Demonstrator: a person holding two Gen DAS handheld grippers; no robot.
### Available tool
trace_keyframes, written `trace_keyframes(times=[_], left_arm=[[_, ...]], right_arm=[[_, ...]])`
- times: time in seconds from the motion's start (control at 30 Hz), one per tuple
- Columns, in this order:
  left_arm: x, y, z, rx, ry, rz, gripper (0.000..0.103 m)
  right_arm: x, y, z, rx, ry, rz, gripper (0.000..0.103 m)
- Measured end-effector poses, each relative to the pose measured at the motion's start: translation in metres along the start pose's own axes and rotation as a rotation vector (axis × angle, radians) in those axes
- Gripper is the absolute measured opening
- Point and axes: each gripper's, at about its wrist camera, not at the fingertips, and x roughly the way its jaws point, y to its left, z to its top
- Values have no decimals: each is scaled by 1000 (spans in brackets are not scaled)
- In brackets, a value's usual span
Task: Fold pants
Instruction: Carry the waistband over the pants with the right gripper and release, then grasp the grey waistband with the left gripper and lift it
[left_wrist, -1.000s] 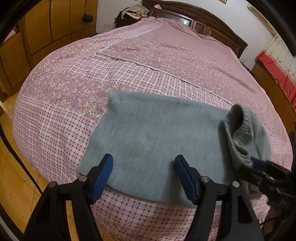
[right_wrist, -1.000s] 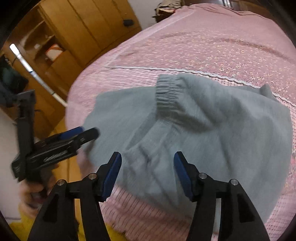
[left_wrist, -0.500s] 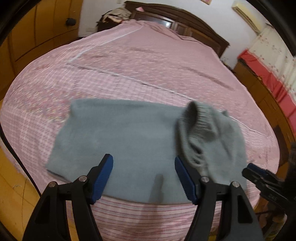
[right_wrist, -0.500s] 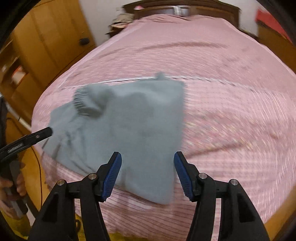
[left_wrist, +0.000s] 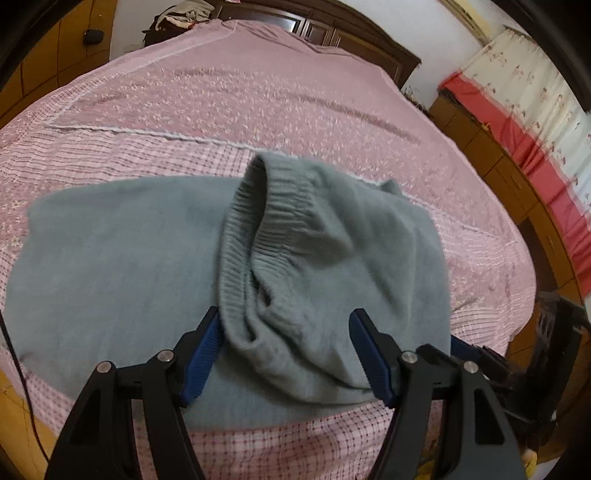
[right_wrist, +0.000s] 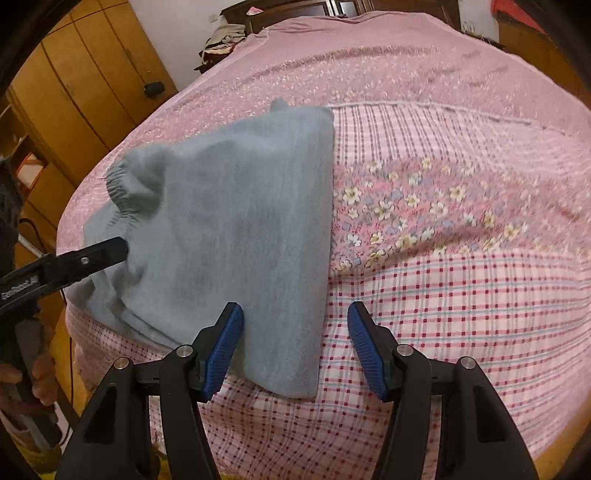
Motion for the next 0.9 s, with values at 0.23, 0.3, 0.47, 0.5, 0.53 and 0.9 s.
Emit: trace_keyframes(times=[0.23, 0.3, 0.47, 0.5, 0.53, 0.9], left_arm=[[18, -5, 6, 1, -49, 41, 71], [20, -7, 7, 14, -63, 54, 61], [18, -3, 4, 30, -98, 88, 38], [17, -2, 3, 26, -99, 81, 38], [18, -1, 3, 23, -96, 76, 38], [7, 1, 1, 38, -129, 39, 22]], right_arm=[[10, -17, -4, 42, 8, 63, 69], [13, -19, -6, 51, 11, 91, 77], [24, -14, -4, 29, 45, 117, 92], [25, -13, -4, 26, 51, 120, 95], [27, -12, -4, 23, 59, 123, 96], [1, -14, -10, 67, -24, 121, 84]])
